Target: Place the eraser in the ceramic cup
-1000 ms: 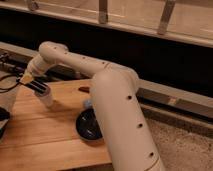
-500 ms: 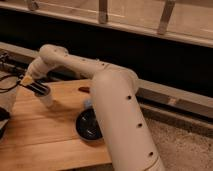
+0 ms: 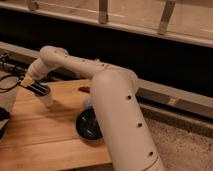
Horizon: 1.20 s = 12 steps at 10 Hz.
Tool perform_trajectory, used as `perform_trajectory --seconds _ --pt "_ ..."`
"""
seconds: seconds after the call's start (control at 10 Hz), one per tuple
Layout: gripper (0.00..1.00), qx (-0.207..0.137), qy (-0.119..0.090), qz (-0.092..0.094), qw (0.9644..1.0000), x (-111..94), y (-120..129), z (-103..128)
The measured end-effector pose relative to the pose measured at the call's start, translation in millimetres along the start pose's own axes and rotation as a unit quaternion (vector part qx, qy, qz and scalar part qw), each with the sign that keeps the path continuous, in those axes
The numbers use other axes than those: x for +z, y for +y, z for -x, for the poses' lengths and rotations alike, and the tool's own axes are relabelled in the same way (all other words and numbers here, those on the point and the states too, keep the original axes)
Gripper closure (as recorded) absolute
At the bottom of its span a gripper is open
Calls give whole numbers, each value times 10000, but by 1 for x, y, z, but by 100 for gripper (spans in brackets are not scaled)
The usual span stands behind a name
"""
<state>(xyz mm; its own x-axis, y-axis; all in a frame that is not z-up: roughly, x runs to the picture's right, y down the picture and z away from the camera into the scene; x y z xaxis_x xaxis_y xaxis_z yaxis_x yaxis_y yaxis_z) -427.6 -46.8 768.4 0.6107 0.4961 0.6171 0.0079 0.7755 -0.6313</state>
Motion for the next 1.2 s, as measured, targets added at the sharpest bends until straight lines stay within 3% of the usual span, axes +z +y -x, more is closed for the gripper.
perform_trajectory --seconds 0.1,0.2,1.2 --pt "46 -14 0 10 10000 2 2 0" --pt "43 -22 0 21 10000 4 3 0" --pt "42 -69 -9 41 10000 9 7 -5"
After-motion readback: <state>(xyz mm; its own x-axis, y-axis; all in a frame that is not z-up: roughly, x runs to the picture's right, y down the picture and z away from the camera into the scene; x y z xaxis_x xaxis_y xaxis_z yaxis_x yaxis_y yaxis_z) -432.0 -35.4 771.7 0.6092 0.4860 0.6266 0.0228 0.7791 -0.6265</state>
